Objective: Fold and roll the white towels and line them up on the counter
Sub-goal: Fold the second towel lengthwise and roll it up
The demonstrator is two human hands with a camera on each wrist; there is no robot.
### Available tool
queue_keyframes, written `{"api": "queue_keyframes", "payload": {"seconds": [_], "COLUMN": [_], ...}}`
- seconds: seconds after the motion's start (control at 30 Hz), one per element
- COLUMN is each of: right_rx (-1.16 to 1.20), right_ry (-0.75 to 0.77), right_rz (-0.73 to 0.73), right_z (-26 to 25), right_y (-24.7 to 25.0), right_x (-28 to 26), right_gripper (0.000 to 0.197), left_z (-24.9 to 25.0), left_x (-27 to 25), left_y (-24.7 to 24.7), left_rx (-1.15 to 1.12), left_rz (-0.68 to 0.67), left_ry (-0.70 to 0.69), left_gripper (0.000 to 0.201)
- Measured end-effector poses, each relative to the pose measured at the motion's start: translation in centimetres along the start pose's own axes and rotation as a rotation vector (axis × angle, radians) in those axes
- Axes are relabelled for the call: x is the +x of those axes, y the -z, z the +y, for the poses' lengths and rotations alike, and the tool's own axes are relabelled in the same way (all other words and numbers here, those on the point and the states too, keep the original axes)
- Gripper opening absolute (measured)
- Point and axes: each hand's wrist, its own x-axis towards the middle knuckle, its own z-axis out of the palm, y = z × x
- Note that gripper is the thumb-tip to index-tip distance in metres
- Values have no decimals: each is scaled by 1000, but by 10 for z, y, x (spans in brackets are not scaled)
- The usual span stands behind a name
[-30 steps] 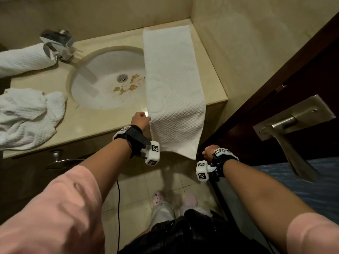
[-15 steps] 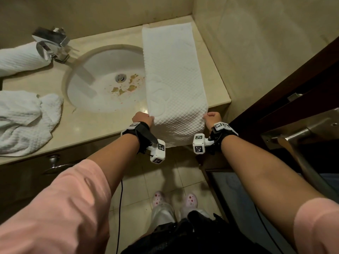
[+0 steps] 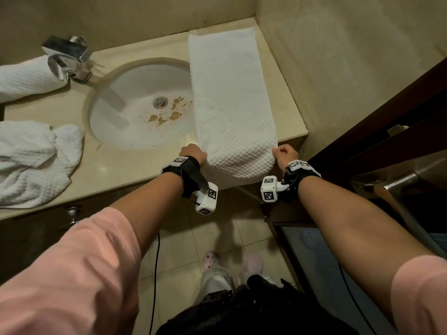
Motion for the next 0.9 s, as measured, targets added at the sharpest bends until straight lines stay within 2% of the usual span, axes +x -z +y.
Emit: {"api": "queue_keyframes", "payload": {"seconds": [0.07, 0.23, 0.33, 0.43, 0.6, 0.73, 0.9], "right_rx": [-27, -92, -104, -100, -186, -246, -286], "right_ry": [-8, -70, -96, -120, -212, -234, -261], "right_rz": [-3, -33, -22, -9, -104, -113, -119], "right_z": [-3, -9, -11, -16, -24, -22, -21], "right_y": [2, 7, 7, 6, 12, 12, 13], "right_x": [1, 2, 3, 3, 1, 7, 3], "right_gripper": [20, 18, 23, 24, 28, 30, 32], "left_z": [7, 13, 11, 12, 11, 8, 4], "left_x": [-1, -2, -4, -5, -8, -7, -15], "left_y": [-1, 2, 0, 0, 6, 3, -6], "left_rx": [-84, -280, -347, -271, -93, -83, -69], "left_rz": [21, -40, -41, -80, -131, -102, 35], "left_ry": [6, 77, 134, 103, 7, 21, 13], "left_gripper": [28, 54, 61, 54, 46, 44, 40]}}
